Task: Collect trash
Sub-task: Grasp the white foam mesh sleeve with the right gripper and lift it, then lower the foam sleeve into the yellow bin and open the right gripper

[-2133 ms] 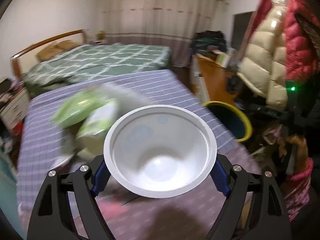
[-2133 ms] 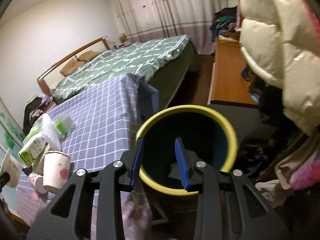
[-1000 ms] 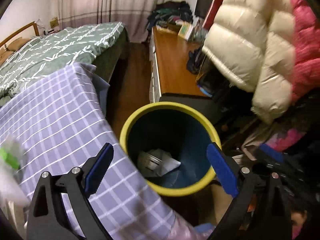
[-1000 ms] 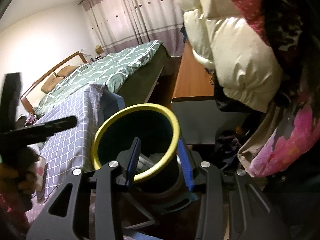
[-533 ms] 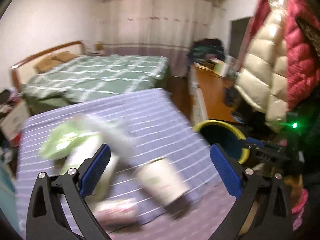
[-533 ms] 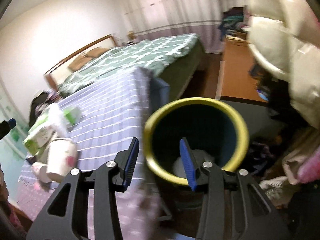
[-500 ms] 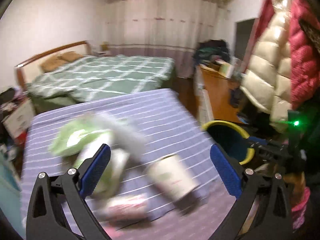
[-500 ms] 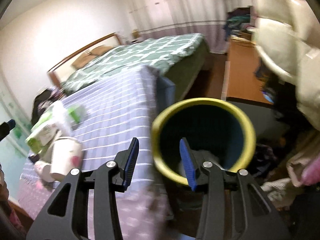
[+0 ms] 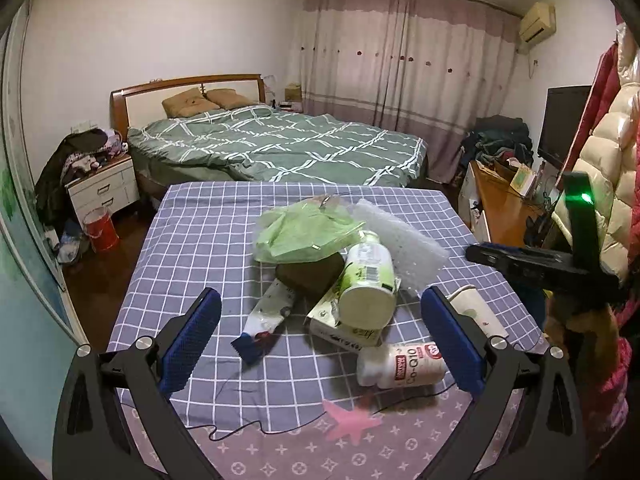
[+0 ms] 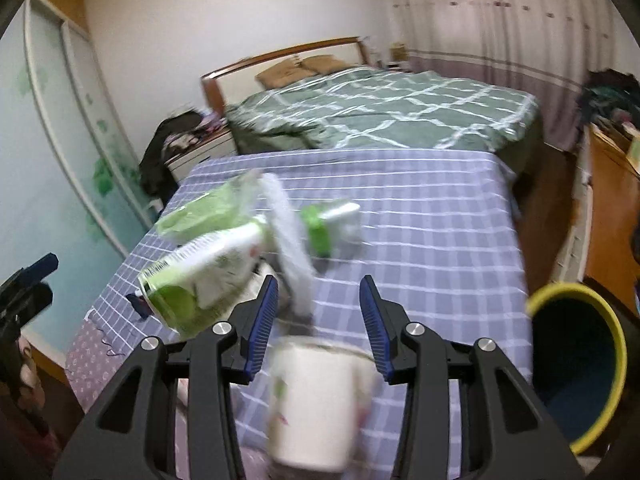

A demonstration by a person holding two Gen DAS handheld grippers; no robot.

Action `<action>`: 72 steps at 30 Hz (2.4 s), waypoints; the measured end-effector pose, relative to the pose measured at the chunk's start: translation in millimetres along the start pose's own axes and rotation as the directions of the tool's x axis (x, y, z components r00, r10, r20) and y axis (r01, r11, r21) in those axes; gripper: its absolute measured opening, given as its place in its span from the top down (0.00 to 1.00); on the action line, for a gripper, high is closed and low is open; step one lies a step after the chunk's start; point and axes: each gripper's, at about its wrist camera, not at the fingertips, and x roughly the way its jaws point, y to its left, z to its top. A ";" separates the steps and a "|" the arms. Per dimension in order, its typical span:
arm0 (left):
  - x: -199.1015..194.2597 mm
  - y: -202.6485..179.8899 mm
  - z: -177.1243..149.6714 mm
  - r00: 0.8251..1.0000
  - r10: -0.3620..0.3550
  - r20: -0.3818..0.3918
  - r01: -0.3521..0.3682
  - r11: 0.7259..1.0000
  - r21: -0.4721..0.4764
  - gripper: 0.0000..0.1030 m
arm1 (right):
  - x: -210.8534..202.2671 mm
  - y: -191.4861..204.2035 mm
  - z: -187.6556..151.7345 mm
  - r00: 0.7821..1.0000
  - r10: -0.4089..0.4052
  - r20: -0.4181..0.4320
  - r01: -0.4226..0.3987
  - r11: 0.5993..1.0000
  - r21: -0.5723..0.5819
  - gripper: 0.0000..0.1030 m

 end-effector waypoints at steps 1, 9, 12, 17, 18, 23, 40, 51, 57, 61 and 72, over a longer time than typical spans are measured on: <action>1.1 0.6 -2.0 1.000 -0.001 -0.003 0.001 1.000 -0.002 0.05 | 6.6 2.3 2.1 1.000 -0.001 -0.009 0.001 1.000 -0.012 0.60; 18.2 2.8 -10.2 0.999 -0.003 -0.038 0.002 1.000 -0.024 0.05 | 64.0 7.4 16.8 0.992 -0.019 -0.123 0.018 1.000 -0.012 0.60; 23.2 1.4 -8.9 0.999 -0.002 -0.043 0.001 1.000 -0.025 0.05 | 67.4 5.3 14.9 0.992 -0.002 -0.127 0.002 1.000 0.001 0.84; 30.0 -1.9 -9.8 0.999 -0.004 -0.049 0.003 1.000 -0.019 0.05 | 49.4 5.7 13.8 0.998 0.007 -0.057 -0.008 1.000 -0.005 0.87; 32.0 -2.0 -10.4 0.999 -0.004 -0.051 0.003 1.000 -0.018 0.05 | 44.2 5.1 13.4 0.999 0.011 -0.043 -0.011 1.000 -0.002 0.87; 36.0 -12.4 -10.6 0.998 -0.007 -0.059 0.007 1.000 -0.004 0.05 | 9.8 -4.0 8.1 0.999 0.007 0.043 -0.009 0.999 0.037 0.87; 36.6 -38.3 -19.2 0.997 -0.024 -0.069 0.027 0.998 0.049 0.05 | -95.0 -154.6 -76.7 0.907 -0.407 0.107 0.328 0.843 0.427 0.86; 41.0 -51.0 -15.0 0.997 -0.015 -0.082 0.022 0.996 0.081 0.05 | -76.3 -219.8 -105.9 0.869 -0.494 -0.010 0.429 0.746 0.510 0.85; 48.3 -57.6 -15.2 0.995 -0.015 -0.101 0.025 0.995 0.099 0.05 | -72.6 -225.1 -112.1 0.866 -0.500 -0.029 0.440 0.732 0.521 0.69; 53.7 -60.4 -16.0 0.993 -0.022 -0.116 0.034 0.994 0.105 0.05 | -78.6 -223.6 -113.2 0.870 -0.492 -0.024 0.425 0.726 0.540 0.66; 83.7 -75.5 -45.8 0.976 -0.037 -0.214 0.068 0.988 0.138 0.05 | -80.4 -216.6 -114.9 0.889 -0.458 -0.010 0.390 0.745 0.541 0.60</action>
